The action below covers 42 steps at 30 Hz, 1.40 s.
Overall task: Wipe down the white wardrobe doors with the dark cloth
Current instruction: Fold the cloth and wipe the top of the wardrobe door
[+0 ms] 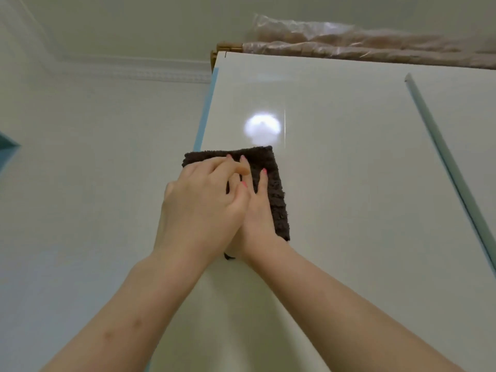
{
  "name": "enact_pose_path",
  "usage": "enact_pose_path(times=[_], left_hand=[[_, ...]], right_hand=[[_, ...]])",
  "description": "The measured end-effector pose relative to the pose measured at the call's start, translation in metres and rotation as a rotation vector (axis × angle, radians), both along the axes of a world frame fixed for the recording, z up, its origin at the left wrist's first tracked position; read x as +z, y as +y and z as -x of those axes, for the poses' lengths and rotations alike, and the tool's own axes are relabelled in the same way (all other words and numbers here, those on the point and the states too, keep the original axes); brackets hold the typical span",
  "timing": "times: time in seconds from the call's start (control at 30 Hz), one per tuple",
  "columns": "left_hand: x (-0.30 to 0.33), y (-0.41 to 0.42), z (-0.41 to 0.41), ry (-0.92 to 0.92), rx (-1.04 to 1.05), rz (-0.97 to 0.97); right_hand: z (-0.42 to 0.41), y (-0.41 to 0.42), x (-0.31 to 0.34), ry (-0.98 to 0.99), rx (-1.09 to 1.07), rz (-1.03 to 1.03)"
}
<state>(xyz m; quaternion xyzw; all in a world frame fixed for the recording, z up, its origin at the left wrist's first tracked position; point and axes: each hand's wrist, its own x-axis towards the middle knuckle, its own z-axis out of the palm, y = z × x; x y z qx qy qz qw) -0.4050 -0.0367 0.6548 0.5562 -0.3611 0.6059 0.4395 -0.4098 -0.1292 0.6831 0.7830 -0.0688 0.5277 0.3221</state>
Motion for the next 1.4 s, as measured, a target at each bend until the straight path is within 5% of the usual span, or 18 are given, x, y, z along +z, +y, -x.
enact_pose_path(times=[0.43, 0.73, 1.0, 1.23, 1.4], left_hand=[[-0.008, -0.010, 0.002, 0.043, -0.045, -0.034], [-0.014, -0.034, 0.006, 0.060, -0.103, -0.052], [-0.036, -0.033, 0.000, 0.088, -0.127, -0.063], [-0.038, -0.017, -0.002, 0.116, -0.123, -0.024], [-0.038, -0.002, -0.001, 0.120, -0.082, -0.024]], right_hand=[[0.108, -0.132, 0.078, -0.331, 0.117, -0.416], [0.161, -0.201, 0.029, -0.530, 0.236, -0.483], [0.160, -0.210, -0.078, -0.475, 0.205, -0.438], [0.131, -0.172, -0.067, -0.517, 0.150, -0.532], [0.077, -0.100, -0.060, -0.318, 0.118, -0.424]])
